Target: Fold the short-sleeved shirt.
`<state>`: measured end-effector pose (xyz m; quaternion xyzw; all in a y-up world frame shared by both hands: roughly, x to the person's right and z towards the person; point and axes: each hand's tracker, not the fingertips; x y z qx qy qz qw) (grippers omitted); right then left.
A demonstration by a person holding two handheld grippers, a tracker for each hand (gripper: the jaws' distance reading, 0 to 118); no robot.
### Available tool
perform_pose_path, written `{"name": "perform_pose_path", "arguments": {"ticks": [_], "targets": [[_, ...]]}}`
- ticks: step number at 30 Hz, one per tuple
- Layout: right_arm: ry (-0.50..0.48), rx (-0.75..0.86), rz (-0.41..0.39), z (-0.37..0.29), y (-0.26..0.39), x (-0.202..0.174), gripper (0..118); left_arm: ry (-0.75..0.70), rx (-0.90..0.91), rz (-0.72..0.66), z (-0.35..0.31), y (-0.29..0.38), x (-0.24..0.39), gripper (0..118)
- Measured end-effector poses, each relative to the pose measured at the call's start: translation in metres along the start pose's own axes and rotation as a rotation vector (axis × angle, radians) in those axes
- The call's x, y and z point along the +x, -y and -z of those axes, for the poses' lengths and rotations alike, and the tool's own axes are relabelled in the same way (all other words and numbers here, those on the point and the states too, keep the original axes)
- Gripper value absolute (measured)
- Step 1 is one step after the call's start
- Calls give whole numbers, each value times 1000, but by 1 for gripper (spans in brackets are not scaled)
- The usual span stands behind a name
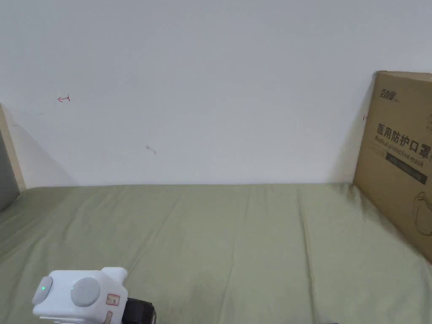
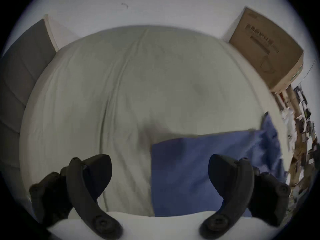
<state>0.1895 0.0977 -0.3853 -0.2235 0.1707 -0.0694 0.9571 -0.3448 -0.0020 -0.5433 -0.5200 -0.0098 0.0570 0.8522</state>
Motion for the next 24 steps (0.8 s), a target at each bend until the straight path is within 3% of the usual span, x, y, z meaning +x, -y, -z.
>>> {"name": "perform_pose_path", "arguments": {"ticks": [3,6,7,8,9,10,14,15,16,17,18,20,22,24], "targets": [[4,-27,24,11,8,7,0,-51,-63,40,33,7,-2,113],[9,-57,19,19,13,10,0,4,-93,80,50,26,7,100],[12,-67,15,20,14,11,0,-69,-10,147,39,31,13,84],[10,-81,11,22,15,13,0,-31,54,171,31,35,14,61],[0,-96,10,26,15,15,0,-10,65,175,25,39,15,11],[-9,-115,8,30,14,18,0,-13,81,182,12,40,18,1],[-59,-192,61,69,3,37,0,82,170,88,-54,50,15,1],[-56,-215,89,84,-2,44,6,69,201,68,-72,55,13,1],[-44,-255,118,101,-7,50,38,48,219,60,-86,60,12,1],[-20,-328,149,126,-12,56,81,28,240,46,-103,66,7,1],[10,-416,172,151,-16,62,103,49,243,23,-94,83,-2,1],[88,-582,169,201,-9,75,102,69,236,-15,-105,96,-13,1],[119,-611,152,230,-3,84,102,50,228,-25,-112,107,-12,1],[149,-701,76,260,7,86,101,39,215,-28,-116,114,-11,1]]}}
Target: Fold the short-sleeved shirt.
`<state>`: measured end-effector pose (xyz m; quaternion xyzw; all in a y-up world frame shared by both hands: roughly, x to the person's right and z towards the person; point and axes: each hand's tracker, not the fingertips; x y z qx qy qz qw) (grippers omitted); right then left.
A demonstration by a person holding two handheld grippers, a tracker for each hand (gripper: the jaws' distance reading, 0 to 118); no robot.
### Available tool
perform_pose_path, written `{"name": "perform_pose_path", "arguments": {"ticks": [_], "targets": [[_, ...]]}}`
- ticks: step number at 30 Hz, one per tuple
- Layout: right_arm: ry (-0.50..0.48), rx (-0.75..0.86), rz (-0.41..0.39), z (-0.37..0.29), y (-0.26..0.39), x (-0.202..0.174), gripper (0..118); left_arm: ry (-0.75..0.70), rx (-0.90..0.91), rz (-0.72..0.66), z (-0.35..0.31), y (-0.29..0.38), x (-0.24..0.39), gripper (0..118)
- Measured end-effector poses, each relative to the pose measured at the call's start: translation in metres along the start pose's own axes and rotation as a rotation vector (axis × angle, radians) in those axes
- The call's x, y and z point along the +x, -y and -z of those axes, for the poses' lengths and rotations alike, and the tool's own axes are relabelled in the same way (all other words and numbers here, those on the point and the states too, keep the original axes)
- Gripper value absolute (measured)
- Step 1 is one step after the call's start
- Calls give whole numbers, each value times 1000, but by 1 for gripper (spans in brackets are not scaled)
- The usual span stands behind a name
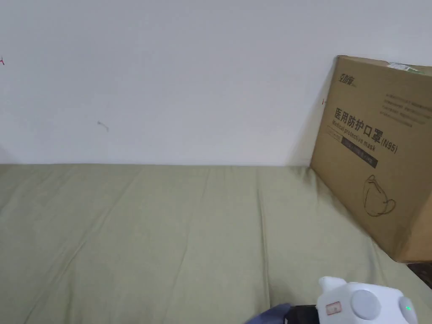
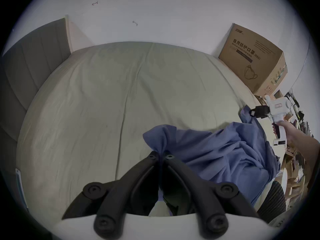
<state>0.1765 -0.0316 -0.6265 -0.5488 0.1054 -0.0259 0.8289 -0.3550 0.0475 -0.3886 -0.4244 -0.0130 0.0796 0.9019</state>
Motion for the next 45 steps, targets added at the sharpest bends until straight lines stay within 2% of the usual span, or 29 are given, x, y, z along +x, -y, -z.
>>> {"name": "perform_pose_path", "arguments": {"ticks": [2,5,6,7,8,9,10,14,15,19,26,30,37,45], "targets": [[59,-34,-51,16,-4,-4,100,0,-17,-9,3,2,-8,1],[65,-11,-56,10,0,-14,95,12,-37,-30,2,4,-14,1],[60,-7,-67,6,1,-14,79,12,-41,-33,3,7,-13,1],[66,2,-99,-3,4,-16,57,11,-41,-35,2,8,-13,1],[96,23,-144,-11,6,-16,22,8,-39,-40,0,9,-14,1],[97,42,-161,-20,8,-13,0,10,-33,-49,-3,9,-14,1],[43,65,-132,-31,11,-6,0,10,-21,-57,-8,12,-12,1],[-61,268,28,-112,44,29,0,19,68,-75,-46,9,-4,1],[-76,307,53,-131,30,23,0,22,94,-73,-57,6,-2,1],[-96,441,-8,-224,42,28,0,44,197,-65,-112,-8,8,1],[-149,649,-13,-371,50,29,0,39,374,6,-207,-37,36,1],[-130,770,-43,-437,45,6,0,54,454,34,-247,-61,52,1],[-109,857,-37,-502,-18,5,0,39,547,59,-272,-111,77,1],[-35,926,-51,-532,-101,-17,0,5,611,42,-249,-185,78,1]]}}
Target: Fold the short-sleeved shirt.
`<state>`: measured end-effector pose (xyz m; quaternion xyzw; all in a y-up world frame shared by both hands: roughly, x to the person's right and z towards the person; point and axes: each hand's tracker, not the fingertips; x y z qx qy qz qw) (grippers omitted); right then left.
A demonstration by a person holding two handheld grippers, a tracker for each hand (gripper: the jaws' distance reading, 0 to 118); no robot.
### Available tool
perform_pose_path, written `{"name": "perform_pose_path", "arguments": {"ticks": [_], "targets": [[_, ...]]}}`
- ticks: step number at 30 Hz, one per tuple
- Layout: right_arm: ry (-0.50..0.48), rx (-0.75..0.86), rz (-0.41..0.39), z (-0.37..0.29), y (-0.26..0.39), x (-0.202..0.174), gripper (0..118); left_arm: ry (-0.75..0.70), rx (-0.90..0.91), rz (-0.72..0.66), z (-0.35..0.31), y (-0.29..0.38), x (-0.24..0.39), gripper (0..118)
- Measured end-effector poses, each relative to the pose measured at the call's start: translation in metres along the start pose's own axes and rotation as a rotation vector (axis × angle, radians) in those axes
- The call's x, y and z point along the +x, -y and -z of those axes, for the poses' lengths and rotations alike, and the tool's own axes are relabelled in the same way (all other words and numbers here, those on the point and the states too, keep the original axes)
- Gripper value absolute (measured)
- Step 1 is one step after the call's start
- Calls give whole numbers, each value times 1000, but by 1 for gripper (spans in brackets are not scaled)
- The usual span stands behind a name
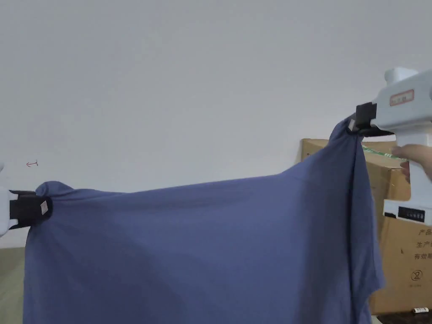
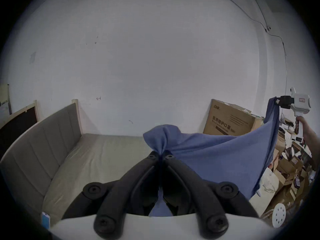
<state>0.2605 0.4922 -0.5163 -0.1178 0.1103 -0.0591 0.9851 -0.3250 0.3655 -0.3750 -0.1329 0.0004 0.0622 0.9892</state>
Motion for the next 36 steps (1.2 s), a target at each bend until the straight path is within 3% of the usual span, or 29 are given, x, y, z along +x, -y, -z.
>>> {"name": "perform_pose_path", "arguments": {"ticks": [14,23,28,31,36], "targets": [[114,175,-63,124,-105,-29,0,-65,160,-46,156,-73,-8,1],[157,236,-117,164,-100,-34,0,-114,242,-35,205,-86,-10,1],[124,131,-85,197,-16,-13,0,-141,156,-61,231,-24,-18,1],[104,-4,2,211,82,6,0,-129,26,-131,244,53,-25,1],[89,-375,98,193,288,38,0,-111,-259,-237,231,212,-34,1]]}}
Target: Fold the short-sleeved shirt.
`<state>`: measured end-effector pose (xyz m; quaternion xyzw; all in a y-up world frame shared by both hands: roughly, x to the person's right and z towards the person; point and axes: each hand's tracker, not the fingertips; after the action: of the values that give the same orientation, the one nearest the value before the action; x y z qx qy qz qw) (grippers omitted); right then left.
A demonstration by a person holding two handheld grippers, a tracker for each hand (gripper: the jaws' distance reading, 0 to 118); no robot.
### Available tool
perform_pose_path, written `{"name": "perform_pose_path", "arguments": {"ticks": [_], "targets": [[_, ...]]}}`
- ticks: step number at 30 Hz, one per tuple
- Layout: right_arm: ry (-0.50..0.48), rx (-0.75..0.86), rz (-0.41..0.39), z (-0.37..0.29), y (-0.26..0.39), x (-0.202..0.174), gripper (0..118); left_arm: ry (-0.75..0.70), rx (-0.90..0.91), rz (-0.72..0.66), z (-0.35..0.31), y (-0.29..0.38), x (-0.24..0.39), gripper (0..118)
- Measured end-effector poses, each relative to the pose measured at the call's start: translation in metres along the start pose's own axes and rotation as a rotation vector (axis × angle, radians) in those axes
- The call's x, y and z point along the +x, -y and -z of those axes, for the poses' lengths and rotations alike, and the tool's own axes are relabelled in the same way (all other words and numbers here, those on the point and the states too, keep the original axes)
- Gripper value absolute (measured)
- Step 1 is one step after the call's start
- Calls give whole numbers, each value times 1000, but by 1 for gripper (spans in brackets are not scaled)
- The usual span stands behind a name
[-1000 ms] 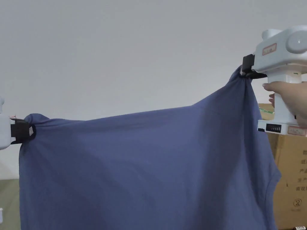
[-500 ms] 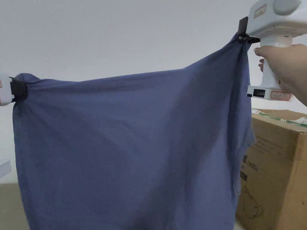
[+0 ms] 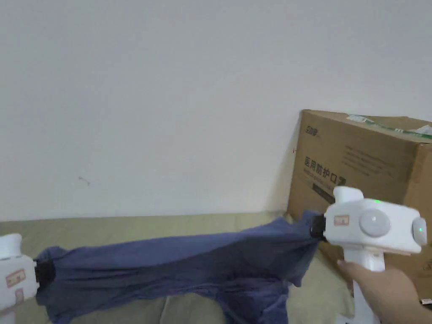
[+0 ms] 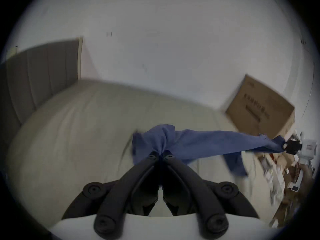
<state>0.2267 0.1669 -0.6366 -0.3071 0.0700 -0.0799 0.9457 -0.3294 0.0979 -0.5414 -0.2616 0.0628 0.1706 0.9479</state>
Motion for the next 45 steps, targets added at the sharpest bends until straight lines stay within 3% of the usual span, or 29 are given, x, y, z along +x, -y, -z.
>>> {"name": "perform_pose_path", "arguments": {"ticks": [4,7,11,19,26,27,28,29,30,31,34,37,42,45], "targets": [[23,-259,-20,-3,132,44,0,27,-146,66,-28,94,-26,1],[-9,-351,5,-48,207,70,0,39,-198,68,-62,141,-57,1],[4,-383,-21,-124,275,95,0,61,-225,43,-135,183,-87,1],[-5,-425,21,-220,336,108,0,89,-263,93,-241,249,-98,1],[57,-448,48,-239,355,117,0,90,-306,169,-266,273,-92,4],[59,-449,51,-239,355,117,8,93,-310,175,-268,272,-92,15],[57,-447,58,-238,355,116,33,95,-314,180,-269,271,-93,35],[58,-446,62,-237,353,114,69,95,-321,188,-272,269,-91,67],[82,-448,54,-238,351,112,100,85,-318,200,-276,267,-92,105],[129,-451,29,-238,349,110,104,77,-321,201,-280,264,-93,115],[141,-394,56,-248,338,108,104,75,-283,161,-297,255,-99,113],[82,-296,97,-262,317,94,104,95,-223,122,-317,235,-91,113],[-18,50,-6,-295,273,33,104,97,46,-43,-350,204,-62,113],[-92,281,-62,-312,258,-8,103,75,234,-66,-367,189,-37,112]]}}
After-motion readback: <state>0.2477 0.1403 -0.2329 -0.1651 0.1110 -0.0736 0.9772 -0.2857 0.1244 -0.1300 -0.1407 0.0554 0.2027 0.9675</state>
